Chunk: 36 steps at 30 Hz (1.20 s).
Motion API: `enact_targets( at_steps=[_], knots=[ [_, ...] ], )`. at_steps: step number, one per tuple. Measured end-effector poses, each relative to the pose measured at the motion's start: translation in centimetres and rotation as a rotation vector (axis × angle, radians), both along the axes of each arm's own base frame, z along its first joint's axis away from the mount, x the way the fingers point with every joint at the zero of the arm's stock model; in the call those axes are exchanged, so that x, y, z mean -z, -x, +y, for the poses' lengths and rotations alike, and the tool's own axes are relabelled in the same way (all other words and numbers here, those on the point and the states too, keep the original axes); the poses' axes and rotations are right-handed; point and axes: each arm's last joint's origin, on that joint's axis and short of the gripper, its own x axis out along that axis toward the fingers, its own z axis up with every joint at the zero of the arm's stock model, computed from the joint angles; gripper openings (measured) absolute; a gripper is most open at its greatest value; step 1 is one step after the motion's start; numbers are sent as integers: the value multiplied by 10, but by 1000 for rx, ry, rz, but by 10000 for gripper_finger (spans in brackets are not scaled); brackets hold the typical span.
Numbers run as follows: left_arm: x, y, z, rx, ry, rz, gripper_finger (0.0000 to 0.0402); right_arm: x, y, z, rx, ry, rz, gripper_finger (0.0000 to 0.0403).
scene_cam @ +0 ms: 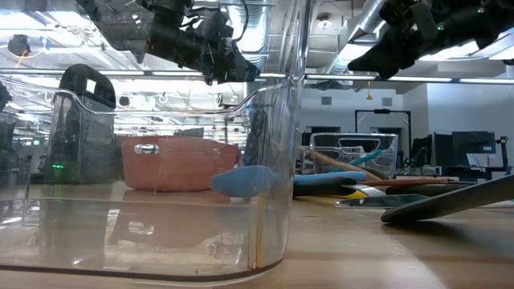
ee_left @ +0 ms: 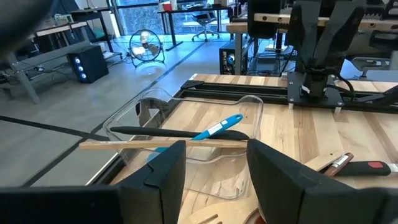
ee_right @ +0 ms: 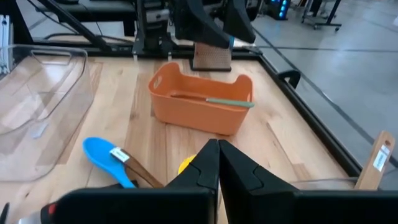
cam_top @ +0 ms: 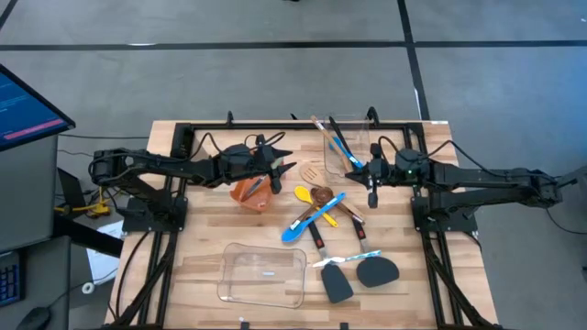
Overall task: Pick & Place Kitchen Items
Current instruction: Put the dark brown serving spoon into the top transparent bin
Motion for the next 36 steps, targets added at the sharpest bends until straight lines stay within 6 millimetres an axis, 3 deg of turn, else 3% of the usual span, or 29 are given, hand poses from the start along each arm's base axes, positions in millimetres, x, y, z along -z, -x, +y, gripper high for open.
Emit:
enact_targets(
  at_steps=[17,26,36],
  knots=[
    [-1,-1,-4,125,17,-15,156,0,0,0,0,-1,3,1],
    [-2,-2,-10,330,155,-54,156,0,0,0,0,0,0,1],
    [-3,-3,-10,312,334,-103,156,0,0,0,0,0,1,1]
  ],
)
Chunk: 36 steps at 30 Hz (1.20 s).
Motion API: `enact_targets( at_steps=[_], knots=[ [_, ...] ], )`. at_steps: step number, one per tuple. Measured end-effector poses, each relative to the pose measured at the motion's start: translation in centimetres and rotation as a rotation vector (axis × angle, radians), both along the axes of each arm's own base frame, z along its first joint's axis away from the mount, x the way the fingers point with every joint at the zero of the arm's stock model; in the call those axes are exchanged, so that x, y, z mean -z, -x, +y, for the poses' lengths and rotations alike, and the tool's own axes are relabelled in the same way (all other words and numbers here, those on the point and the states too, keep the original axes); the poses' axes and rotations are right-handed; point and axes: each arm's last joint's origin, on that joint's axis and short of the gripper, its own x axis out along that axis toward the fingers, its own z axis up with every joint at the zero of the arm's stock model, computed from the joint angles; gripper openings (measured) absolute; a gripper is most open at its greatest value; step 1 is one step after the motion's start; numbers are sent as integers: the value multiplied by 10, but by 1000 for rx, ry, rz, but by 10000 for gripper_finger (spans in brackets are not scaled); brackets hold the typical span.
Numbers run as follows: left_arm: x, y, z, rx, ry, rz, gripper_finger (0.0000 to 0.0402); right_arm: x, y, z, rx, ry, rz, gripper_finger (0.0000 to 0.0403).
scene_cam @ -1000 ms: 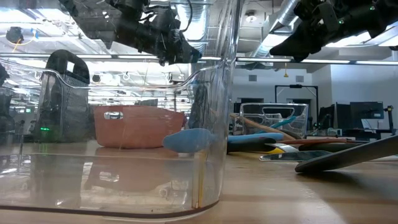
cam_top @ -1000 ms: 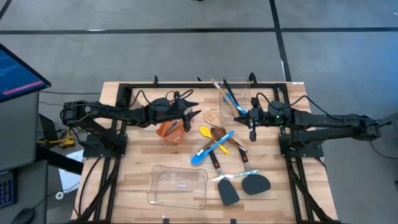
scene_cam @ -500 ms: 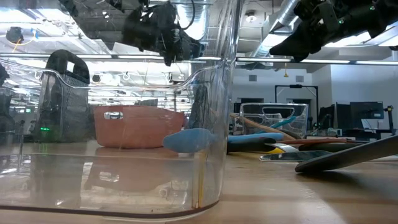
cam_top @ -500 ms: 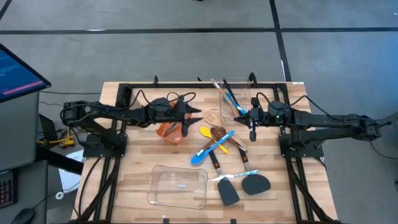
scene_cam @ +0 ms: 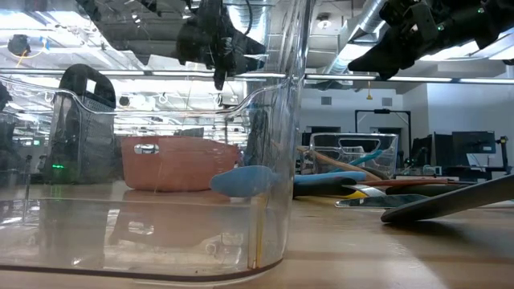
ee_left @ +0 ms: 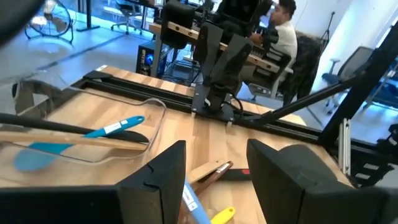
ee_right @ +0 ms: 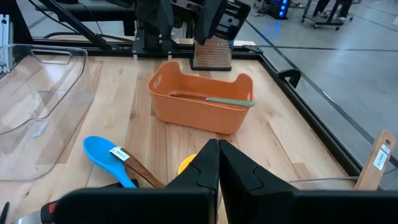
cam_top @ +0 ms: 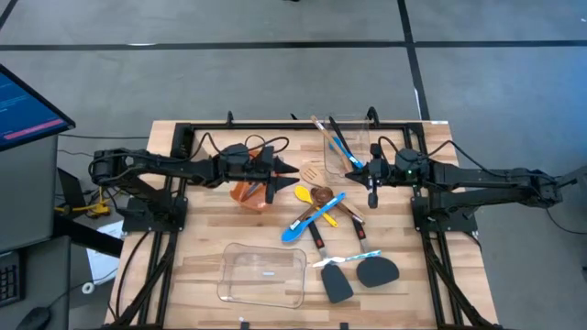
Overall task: Pick & Place Kitchen Items
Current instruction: Put the dark brown serving spoon into the top transparent bin
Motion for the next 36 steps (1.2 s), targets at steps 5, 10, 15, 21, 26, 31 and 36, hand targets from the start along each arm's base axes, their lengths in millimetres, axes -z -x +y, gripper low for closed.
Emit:
enact_targets(
  at_steps=[5,10,15,21,26,31,36],
  knots=[
    [-2,0,0,-2,15,-19,156,0,0,0,0,0,0,1],
    [-5,-1,0,-2,13,-55,156,0,0,0,0,0,0,1],
    [-8,-2,-6,16,9,-86,156,0,0,0,0,0,0,1],
    [-10,-3,-18,57,6,-104,156,0,0,0,0,0,0,1],
    [-15,-4,-26,77,0,-148,156,0,0,0,0,0,0,1],
    [-18,-5,-31,60,14,-172,156,0,0,0,0,0,0,1],
    [-24,-8,-36,55,19,-192,156,0,0,0,0,0,0,1]
  ],
)
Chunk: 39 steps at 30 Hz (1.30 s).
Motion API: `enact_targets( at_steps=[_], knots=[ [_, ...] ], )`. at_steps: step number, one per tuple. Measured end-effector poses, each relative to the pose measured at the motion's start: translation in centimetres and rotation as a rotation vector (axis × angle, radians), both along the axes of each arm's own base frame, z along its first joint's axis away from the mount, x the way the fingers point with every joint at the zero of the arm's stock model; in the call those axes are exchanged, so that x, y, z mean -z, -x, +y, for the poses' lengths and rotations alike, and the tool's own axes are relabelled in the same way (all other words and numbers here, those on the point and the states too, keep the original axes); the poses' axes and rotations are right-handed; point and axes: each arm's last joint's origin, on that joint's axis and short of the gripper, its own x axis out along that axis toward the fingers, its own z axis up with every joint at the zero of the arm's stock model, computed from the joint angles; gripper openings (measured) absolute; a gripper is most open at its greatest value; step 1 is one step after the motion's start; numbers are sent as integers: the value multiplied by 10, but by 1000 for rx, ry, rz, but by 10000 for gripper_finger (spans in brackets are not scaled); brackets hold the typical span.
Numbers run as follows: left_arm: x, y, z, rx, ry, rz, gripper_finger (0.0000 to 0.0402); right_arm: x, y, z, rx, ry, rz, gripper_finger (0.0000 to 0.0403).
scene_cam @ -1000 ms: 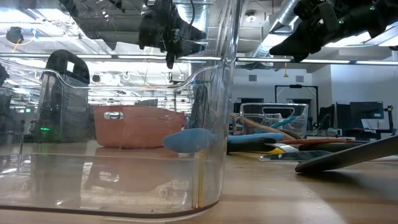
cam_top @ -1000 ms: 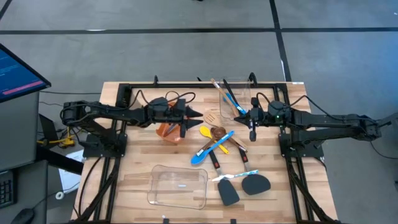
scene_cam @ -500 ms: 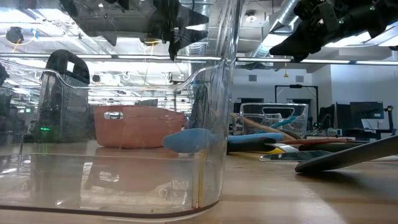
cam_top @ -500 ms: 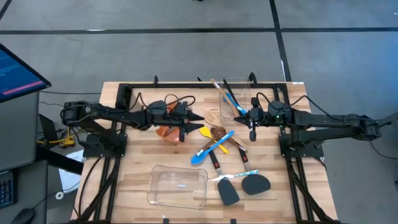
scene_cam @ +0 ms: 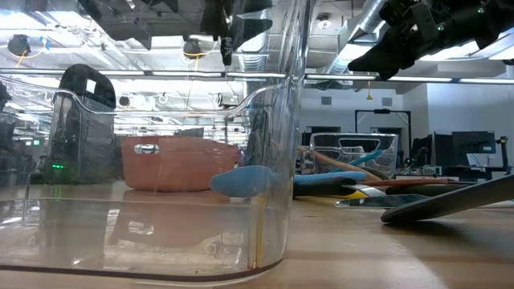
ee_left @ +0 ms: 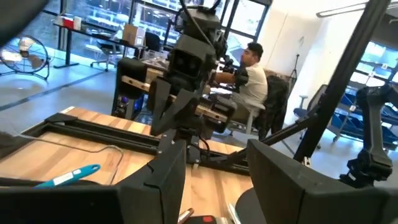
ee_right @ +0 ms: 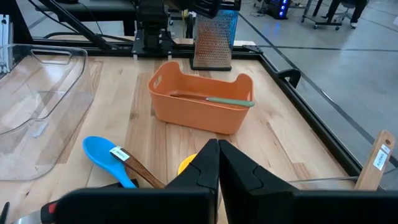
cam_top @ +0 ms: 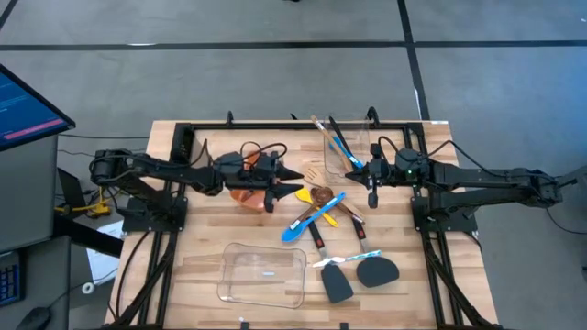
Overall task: Pick & Place Kitchen Items
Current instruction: Put the dark brown serving spoon into the top transparent bin
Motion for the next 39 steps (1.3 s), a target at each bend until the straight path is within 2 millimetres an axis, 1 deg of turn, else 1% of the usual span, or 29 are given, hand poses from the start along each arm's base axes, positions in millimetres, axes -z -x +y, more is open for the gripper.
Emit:
enact_targets(
  at_steps=[11,17,20,23,28,33,39],
  knots=[
    [-16,-6,-21,17,-3,-49,156,0,0,0,0,0,0,1],
    [-16,-6,-29,-5,2,-48,156,0,0,0,0,0,-2,1],
    [-11,-10,-35,-8,3,-29,156,-2,0,0,0,3,-16,1],
    [-7,-22,-43,13,3,-16,156,-5,-1,0,0,9,-52,1],
    [3,-54,-55,43,0,16,156,-8,-2,0,0,14,-83,1],
    [9,-85,-60,108,-5,68,156,-8,-2,0,0,14,-82,1],
    [14,-115,-66,174,-7,103,156,-8,-2,0,1,15,-83,1]
  ],
)
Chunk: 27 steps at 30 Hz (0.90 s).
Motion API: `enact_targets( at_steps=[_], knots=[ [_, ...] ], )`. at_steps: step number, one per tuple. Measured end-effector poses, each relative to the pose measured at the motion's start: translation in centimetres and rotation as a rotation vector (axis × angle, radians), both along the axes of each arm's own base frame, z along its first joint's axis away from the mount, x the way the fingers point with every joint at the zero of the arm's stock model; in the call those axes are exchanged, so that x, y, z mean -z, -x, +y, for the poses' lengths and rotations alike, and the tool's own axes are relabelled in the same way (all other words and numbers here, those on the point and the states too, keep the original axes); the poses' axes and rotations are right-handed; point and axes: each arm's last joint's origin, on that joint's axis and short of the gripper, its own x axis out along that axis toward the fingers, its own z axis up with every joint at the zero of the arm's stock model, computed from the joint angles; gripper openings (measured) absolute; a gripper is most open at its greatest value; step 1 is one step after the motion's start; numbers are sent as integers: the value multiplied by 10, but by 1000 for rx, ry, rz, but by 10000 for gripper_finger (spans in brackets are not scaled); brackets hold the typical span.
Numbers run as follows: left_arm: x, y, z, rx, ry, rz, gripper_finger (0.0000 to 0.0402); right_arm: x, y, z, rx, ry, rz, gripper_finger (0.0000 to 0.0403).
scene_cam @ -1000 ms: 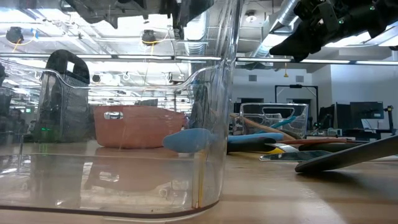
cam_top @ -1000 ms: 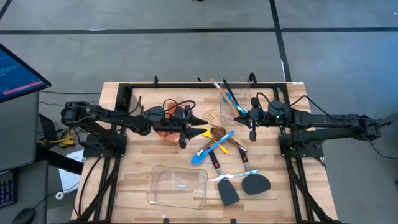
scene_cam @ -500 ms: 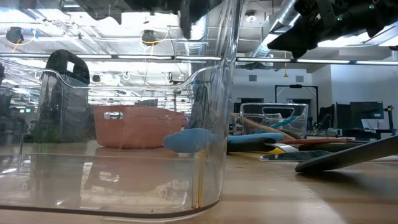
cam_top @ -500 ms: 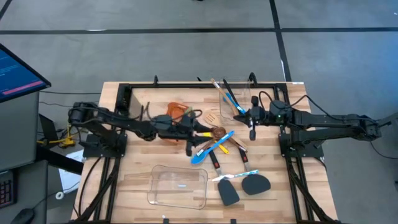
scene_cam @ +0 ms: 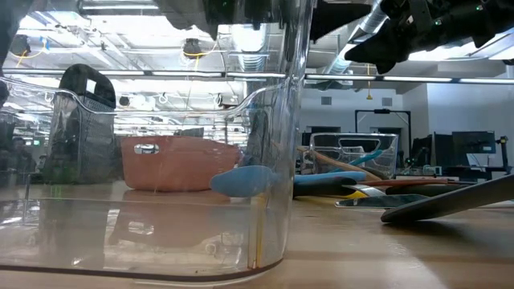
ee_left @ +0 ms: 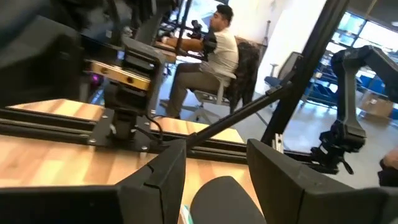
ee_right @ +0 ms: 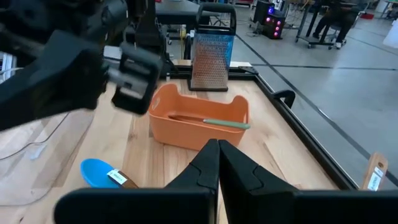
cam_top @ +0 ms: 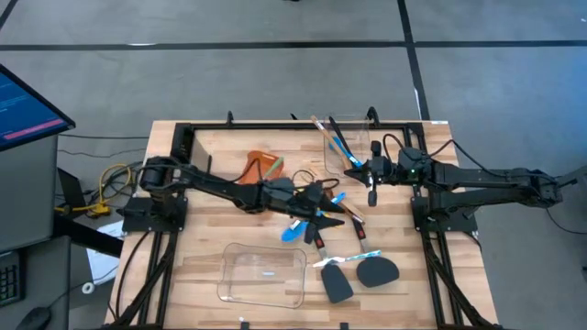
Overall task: Pick & Place Kitchen Items
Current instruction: Put the dark brown serving spoon into the top transparent bin
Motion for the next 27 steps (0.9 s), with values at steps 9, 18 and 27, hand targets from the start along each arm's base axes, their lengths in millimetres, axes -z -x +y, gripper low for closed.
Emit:
enact_targets(
  at_steps=[9,18,27],
  knots=[
    [10,-10,-5,56,-6,91,156,0,0,0,1,10,1,1],
    [25,-4,2,-82,-47,298,156,-3,2,0,2,12,-11,1],
    [47,5,20,-286,-49,549,156,-3,3,0,3,13,-14,1]
  ],
)
